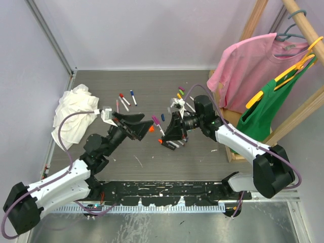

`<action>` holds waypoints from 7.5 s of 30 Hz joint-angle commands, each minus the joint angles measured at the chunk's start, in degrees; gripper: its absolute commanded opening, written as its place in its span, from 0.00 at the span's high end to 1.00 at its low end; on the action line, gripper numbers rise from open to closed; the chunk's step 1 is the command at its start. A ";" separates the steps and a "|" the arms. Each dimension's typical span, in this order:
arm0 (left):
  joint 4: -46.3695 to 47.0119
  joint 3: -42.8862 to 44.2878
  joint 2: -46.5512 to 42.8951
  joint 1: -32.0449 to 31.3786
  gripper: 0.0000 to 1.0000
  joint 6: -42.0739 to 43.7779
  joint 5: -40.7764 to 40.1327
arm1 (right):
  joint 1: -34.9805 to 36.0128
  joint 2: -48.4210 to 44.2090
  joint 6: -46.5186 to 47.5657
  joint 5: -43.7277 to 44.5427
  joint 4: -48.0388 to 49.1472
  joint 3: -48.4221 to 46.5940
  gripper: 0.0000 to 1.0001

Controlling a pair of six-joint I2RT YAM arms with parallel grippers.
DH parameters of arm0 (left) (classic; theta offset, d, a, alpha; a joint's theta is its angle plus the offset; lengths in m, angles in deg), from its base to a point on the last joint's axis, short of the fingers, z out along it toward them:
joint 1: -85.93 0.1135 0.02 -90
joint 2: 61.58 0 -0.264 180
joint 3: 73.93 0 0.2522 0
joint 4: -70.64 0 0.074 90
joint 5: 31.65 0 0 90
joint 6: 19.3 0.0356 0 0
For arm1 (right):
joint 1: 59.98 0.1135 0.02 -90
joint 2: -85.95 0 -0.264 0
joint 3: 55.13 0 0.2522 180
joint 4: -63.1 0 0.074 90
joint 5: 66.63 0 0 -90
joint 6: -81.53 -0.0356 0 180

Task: Open the pen caps
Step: Open the pen cap from the pen, then place the pen at the center of the board, then place the pen cap at the center of the board, then pick up the pen from the center of the board.

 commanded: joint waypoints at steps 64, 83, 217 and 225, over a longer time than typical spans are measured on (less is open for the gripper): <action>8.06 5.06 16.31 6.73 1.00 -8.21 20.56 | 0.24 2.64 -6.53 2.55 1.74 -1.86 0.66; 1.98 14.23 6.17 24.98 1.00 -2.48 6.59 | 3.52 7.82 0.38 -0.44 -7.04 -5.45 0.99; -73.22 56.59 61.55 33.83 0.33 20.30 -13.39 | 4.60 11.60 26.84 32.72 -42.80 -22.23 0.58; -76.79 64.47 70.00 37.31 0.57 20.92 -5.36 | 4.61 11.79 27.11 33.26 -42.73 -22.07 0.58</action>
